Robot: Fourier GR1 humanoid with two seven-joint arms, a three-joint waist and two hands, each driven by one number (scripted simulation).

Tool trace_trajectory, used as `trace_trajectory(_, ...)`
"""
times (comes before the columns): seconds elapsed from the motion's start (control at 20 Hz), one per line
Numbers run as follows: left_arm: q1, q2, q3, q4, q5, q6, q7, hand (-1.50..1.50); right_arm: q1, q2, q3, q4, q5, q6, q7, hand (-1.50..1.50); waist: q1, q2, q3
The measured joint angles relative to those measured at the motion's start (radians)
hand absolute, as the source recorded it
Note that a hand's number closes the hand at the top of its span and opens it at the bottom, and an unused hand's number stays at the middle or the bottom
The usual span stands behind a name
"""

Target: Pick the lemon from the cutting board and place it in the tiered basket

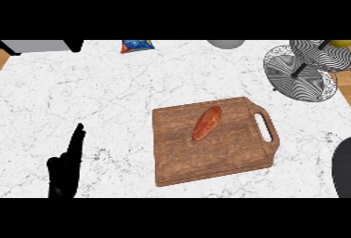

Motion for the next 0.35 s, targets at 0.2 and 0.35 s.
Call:
trace_trajectory(0.2, 0.029, 0.003, 0.015, -0.005, 0.007, -0.003, -0.029, 0.00, 0.180, 0.008, -0.131, -0.153, -0.098, 0.133, 0.018, -1.50, -0.021, -0.004, 0.000)
trace_trajectory(0.35, 0.030, 0.000, 0.018, -0.010, 0.007, 0.000, -0.025, 0.00, 0.306, 0.029, -0.251, -0.252, -0.196, 0.249, 0.011, -1.50, -0.027, -0.003, 0.000)
